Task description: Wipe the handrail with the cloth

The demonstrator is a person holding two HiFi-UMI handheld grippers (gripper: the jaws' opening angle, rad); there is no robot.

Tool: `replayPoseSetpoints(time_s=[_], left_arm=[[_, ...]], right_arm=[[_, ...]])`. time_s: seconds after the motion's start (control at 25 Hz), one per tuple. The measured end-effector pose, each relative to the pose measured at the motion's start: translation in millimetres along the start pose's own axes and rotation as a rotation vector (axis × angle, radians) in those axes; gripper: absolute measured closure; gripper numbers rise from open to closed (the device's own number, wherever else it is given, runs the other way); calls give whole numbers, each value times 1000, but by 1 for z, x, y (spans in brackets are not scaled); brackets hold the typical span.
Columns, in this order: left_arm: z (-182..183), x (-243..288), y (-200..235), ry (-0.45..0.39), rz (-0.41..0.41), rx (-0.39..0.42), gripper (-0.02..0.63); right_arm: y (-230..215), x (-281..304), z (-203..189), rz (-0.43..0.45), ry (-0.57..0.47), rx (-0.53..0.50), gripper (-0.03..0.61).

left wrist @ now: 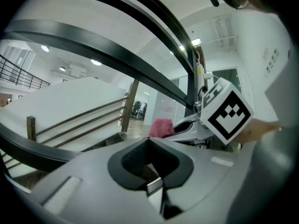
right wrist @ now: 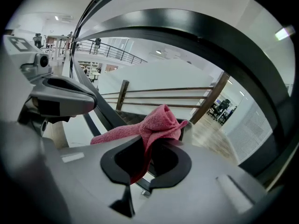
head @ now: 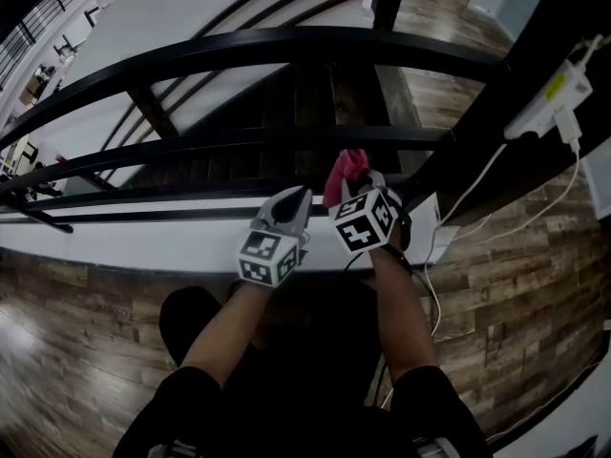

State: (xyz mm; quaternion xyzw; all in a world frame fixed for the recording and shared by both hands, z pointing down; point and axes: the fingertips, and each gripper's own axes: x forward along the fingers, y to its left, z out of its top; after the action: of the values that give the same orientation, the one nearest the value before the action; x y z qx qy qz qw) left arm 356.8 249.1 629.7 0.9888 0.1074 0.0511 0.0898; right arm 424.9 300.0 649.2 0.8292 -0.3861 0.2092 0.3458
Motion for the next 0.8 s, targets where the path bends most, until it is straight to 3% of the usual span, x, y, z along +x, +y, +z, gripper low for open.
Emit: replayPoseSetpoints(time_s=[0.52,0.8], left_arm=[[-17,30,-54,26,-127,-18,614],[-26,30,-64,47,-139,-7,614]], right_arm=[[-54,-8,-47,-100,52,61,537],[-73,-17,-64,-164,63,66,538]])
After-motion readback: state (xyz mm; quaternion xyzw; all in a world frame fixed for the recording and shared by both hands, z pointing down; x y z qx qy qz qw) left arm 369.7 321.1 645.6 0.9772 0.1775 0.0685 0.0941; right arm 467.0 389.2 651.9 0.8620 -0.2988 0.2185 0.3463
